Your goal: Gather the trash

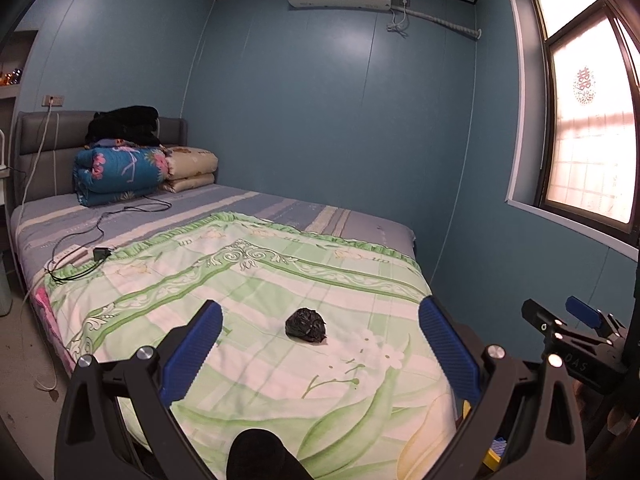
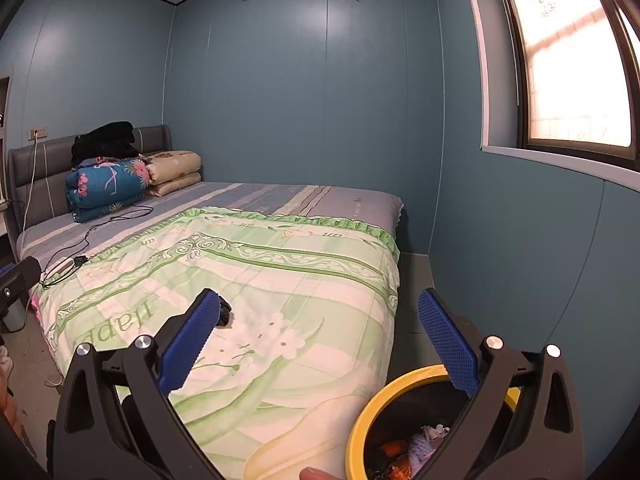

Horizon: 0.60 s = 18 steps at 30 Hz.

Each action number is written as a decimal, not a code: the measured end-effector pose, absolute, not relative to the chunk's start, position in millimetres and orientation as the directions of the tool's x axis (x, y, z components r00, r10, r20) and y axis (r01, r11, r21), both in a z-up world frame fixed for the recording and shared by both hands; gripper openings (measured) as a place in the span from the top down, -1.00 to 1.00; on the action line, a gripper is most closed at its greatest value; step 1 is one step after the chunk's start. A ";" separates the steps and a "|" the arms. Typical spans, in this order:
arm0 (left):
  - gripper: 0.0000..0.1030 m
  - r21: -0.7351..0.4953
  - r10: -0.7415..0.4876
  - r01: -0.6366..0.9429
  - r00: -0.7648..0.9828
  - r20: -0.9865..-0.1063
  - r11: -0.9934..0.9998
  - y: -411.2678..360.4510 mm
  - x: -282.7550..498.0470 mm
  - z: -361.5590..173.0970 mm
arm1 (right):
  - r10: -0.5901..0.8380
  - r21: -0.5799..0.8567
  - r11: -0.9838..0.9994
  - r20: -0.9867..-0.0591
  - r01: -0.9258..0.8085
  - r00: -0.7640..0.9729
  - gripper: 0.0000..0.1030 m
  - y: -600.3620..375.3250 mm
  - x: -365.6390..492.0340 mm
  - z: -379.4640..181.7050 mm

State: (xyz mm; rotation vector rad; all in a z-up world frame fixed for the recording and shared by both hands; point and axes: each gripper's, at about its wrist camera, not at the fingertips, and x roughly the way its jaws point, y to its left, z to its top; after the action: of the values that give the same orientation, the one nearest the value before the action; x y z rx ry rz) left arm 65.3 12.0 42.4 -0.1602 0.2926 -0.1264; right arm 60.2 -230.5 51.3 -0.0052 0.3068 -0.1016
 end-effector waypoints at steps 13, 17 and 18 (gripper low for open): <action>-0.84 -0.166 -0.145 0.102 0.952 -0.271 0.981 4.9 38.8 32.9 | -0.130 -0.018 0.991 -0.247 0.130 0.960 -0.84 -221.6 41.7 50.7; -0.84 -0.148 -0.115 0.081 0.963 -0.242 0.986 3.2 28.0 32.7 | -0.125 -0.013 0.992 -0.245 0.126 0.961 -0.84 -218.7 40.9 49.1; -0.84 -0.145 -0.109 0.076 0.966 -0.235 0.987 2.8 25.8 32.7 | -0.120 -0.010 0.993 -0.249 0.122 0.961 -0.84 -218.2 40.9 48.6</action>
State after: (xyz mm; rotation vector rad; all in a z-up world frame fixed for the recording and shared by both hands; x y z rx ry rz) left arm 25.8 2.8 32.7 -0.1358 0.2445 -0.0936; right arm 40.9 -218.2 48.6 0.0059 0.2522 -0.1225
